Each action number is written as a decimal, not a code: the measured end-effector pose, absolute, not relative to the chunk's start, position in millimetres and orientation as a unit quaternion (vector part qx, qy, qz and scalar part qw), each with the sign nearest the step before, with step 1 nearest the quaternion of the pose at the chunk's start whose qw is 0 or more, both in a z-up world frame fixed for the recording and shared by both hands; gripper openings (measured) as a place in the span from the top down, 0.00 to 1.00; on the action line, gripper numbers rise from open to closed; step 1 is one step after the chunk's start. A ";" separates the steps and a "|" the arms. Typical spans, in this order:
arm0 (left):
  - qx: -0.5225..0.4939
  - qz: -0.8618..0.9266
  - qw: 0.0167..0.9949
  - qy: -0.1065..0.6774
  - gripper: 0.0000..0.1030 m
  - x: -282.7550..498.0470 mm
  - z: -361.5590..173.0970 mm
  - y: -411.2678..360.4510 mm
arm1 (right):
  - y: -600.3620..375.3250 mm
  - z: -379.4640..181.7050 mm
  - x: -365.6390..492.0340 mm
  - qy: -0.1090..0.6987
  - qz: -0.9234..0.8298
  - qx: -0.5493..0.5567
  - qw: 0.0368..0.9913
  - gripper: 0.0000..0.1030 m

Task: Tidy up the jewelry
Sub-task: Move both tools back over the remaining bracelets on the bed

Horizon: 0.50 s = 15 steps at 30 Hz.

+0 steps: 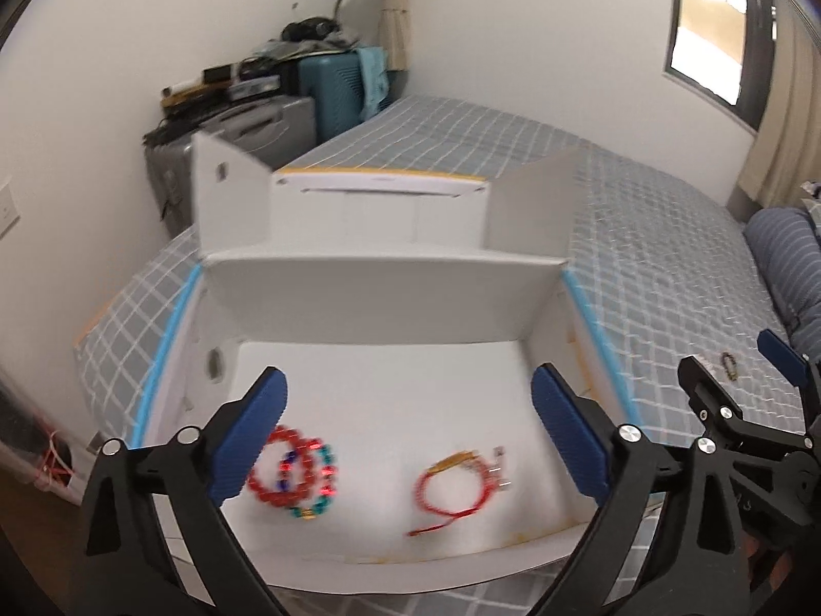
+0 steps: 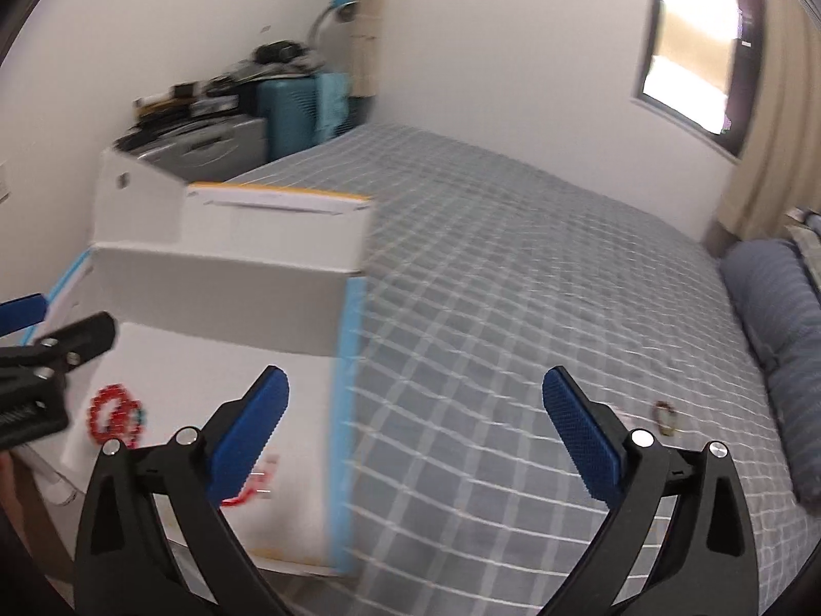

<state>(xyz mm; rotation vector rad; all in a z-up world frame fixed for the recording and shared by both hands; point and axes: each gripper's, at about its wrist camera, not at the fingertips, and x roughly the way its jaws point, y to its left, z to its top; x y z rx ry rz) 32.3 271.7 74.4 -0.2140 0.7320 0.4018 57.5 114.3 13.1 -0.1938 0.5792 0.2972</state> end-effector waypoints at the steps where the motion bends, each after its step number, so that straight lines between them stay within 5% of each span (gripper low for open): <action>1: -0.102 0.183 0.912 0.352 0.07 39.0 77.6 260.5 | 104.7 13.4 59.8 0.284 0.138 -0.092 0.944 0.07; 15: -0.064 0.063 0.929 0.359 0.06 144.6 86.7 110.5 | -53.3 -11.7 101.2 0.339 0.035 -0.032 0.939 0.07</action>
